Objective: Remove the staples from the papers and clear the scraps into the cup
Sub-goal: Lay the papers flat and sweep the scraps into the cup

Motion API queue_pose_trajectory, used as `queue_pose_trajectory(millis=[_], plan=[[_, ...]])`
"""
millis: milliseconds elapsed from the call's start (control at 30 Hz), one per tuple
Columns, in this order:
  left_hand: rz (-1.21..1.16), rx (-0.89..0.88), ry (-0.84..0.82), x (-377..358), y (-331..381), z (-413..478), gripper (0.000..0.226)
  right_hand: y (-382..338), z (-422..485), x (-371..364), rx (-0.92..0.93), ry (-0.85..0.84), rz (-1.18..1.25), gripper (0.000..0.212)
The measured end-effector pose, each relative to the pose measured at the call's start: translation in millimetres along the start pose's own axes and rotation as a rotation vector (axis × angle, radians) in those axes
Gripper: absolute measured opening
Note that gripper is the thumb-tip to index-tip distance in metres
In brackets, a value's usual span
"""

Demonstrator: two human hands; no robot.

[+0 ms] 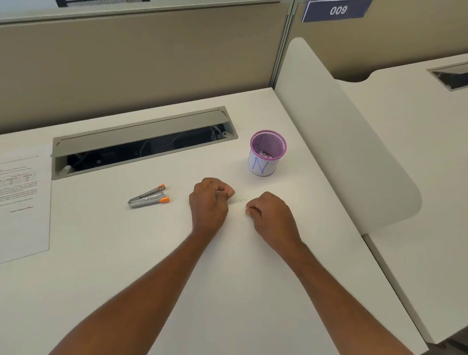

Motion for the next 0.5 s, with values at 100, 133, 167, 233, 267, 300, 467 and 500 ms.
queue_pose_trajectory(millis=[100,133,167,233,267,300,467,500], plan=[[-0.177,0.152,-0.034,2,-2,6,0.011,-10,2,-5,0.043,-0.058,-0.16,0.017],[-0.228,0.197,-0.038,4,0,7,0.007,-12,2,-5,0.048,-0.063,-0.194,0.018],[-0.261,0.219,-0.035,7,6,9,0.004,-14,3,-5,0.045,-0.066,-0.217,0.018],[-0.295,0.196,-0.025,12,24,15,0.002,-17,5,-3,0.026,-0.065,-0.235,0.019],[-0.314,0.172,-0.03,13,34,19,0.002,-18,7,-3,0.007,-0.059,-0.236,0.02],[-0.327,0.154,-0.041,13,43,24,0.005,-17,7,-1,-0.019,-0.048,-0.231,0.02],[-0.359,0.061,-0.109,-3,93,54,0.014,-15,2,0,-0.099,0.022,-0.16,0.021],[-0.343,0.041,-0.117,-7,102,59,0.016,-14,1,-1,-0.1,0.035,-0.149,0.02]])
Point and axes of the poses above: each hand's wrist, its own z-axis towards the middle knuckle, its own x-axis out of the back of the hand, y = z × x, the point moved 9 cm from there along z, towards the middle knuckle, and after that the axes turned 7 degrees about z, right-handed, at the moved point
